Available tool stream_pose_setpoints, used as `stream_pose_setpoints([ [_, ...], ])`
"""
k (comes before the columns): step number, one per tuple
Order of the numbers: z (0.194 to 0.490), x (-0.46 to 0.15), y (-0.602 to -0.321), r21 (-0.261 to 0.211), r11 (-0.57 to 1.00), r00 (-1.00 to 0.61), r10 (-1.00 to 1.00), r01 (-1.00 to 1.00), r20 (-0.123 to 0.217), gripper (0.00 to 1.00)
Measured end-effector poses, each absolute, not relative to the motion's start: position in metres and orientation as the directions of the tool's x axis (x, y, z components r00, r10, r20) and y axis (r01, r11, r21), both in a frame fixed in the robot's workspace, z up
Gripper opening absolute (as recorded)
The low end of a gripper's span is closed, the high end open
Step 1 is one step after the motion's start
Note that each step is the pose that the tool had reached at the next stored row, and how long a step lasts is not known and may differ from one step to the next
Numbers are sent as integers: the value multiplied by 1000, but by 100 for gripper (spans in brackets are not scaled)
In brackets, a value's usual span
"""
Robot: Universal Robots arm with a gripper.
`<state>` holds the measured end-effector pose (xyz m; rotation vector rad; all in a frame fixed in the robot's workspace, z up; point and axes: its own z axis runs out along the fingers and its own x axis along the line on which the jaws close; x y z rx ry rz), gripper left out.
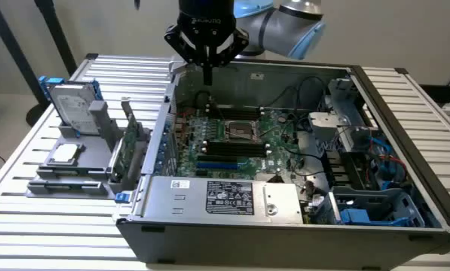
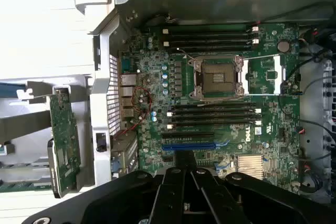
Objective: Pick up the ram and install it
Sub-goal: 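Reach for the ram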
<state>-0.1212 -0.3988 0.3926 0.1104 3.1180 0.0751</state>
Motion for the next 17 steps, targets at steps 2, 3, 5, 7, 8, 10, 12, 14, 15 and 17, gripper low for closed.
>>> stream_pose_setpoints([
  [2, 393, -121, -399, 49, 996, -997, 71, 70, -19, 11],
  [3, 393, -121, -399, 49, 996, -997, 71, 70, -19, 11],
  [5, 393, -121, -399, 49, 996, -997, 71, 70, -19, 11],
  [7, 393, -121, -399, 49, 996, -997, 71, 70, -19, 11],
  [8, 393, -121, -399, 49, 996, -997, 71, 70, -19, 11],
  [10, 393, -121, -399, 49, 996, -997, 71, 70, -19, 11],
  [12, 393, -121, -399, 49, 996, -997, 71, 70, -19, 11],
  [14, 393, -121, -399, 49, 996, -997, 71, 70, -19, 11],
  [15, 393, -121, -400, 48, 996, -997, 71, 70, -19, 11],
  [17, 393, -122, -406, 49, 996, -997, 71, 70, -19, 11],
])
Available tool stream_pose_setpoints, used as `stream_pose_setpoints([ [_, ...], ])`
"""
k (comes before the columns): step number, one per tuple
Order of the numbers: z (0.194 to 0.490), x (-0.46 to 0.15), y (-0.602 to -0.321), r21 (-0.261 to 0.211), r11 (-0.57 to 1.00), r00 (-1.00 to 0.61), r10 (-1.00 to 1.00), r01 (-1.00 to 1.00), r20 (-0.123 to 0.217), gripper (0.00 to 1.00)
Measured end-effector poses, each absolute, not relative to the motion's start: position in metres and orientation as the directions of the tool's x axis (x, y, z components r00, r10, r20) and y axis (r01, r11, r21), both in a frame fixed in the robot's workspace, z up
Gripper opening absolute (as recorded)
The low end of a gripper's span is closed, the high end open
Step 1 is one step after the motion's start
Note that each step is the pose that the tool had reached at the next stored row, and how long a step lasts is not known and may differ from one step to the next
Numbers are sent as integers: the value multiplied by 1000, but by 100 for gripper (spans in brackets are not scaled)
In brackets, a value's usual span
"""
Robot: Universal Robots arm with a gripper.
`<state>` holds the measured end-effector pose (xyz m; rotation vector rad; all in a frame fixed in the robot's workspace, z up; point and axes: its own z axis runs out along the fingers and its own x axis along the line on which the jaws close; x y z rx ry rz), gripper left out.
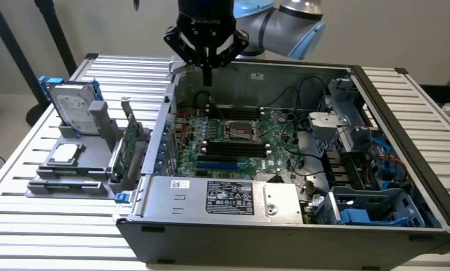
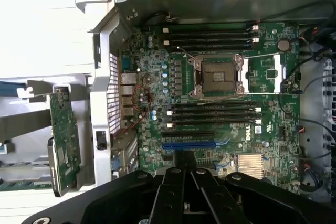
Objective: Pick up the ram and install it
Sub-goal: 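Reach for the ram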
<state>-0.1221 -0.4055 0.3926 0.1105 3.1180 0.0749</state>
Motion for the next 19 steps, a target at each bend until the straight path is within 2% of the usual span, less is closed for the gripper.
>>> stream_pose_setpoints([
  [9, 393, -143, -430, 48, 996, -997, 71, 70, -19, 11],
  [19, 392, -185, -442, 45, 997, -997, 71, 70, -19, 11],
])
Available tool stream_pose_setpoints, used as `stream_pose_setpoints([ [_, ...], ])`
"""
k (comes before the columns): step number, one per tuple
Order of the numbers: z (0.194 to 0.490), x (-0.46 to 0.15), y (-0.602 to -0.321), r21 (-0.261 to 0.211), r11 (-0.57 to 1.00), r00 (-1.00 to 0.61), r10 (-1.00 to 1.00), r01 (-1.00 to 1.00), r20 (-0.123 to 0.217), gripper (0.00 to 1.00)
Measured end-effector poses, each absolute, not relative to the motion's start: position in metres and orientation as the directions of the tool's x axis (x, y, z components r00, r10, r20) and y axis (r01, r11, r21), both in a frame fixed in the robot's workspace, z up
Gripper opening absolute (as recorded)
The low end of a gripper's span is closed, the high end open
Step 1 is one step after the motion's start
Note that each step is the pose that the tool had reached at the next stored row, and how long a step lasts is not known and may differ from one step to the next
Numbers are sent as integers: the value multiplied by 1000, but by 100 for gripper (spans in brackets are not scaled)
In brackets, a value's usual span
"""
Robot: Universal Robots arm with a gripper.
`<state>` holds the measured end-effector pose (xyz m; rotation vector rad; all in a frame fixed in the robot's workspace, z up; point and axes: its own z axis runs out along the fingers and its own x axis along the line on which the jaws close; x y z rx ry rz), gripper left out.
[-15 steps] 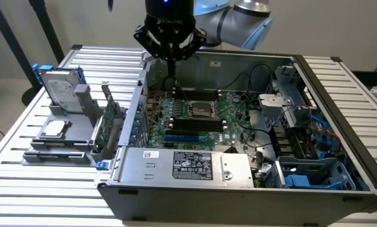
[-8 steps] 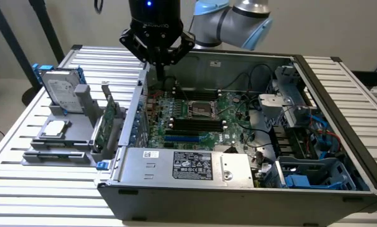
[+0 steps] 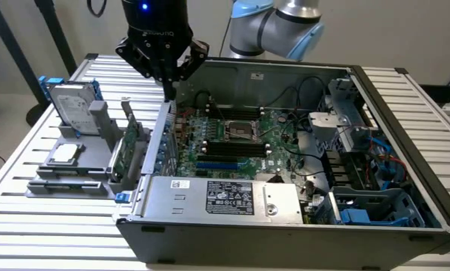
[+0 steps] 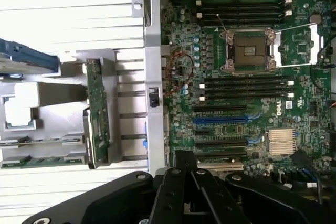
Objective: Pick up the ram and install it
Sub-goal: 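Reach for the ram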
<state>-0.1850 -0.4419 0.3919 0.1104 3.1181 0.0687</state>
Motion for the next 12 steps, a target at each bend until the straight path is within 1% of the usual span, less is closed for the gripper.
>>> stream_pose_setpoints([
  [12, 390, -239, -450, 37, 997, -997, 71, 70, -20, 11],
])
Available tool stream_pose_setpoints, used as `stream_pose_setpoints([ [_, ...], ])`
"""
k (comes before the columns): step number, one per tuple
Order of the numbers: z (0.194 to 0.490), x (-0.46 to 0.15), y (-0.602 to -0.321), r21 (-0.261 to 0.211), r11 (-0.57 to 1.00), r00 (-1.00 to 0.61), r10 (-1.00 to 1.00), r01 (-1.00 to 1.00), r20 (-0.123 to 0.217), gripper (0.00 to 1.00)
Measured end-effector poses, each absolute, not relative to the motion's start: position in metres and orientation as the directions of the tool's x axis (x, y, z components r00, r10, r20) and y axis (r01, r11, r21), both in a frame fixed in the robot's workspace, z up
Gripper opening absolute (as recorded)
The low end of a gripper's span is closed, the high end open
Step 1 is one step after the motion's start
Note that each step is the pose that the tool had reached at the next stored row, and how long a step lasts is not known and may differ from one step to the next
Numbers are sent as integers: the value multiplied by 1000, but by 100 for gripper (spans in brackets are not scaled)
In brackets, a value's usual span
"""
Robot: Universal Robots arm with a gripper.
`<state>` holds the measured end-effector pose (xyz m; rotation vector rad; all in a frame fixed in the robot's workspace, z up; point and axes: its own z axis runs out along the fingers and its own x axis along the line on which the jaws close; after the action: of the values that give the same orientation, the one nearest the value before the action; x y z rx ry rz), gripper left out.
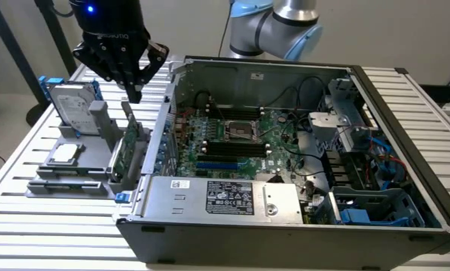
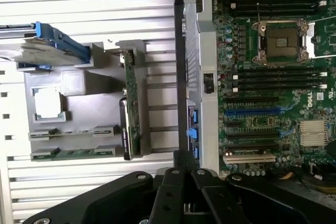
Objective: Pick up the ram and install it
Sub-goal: 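Reach for the ram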
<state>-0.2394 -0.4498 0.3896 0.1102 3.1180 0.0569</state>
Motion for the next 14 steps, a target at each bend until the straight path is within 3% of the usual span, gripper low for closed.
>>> stream_pose_setpoints([
  [14, 378, -290, -456, 35, 997, -997, 71, 70, -19, 11],
])
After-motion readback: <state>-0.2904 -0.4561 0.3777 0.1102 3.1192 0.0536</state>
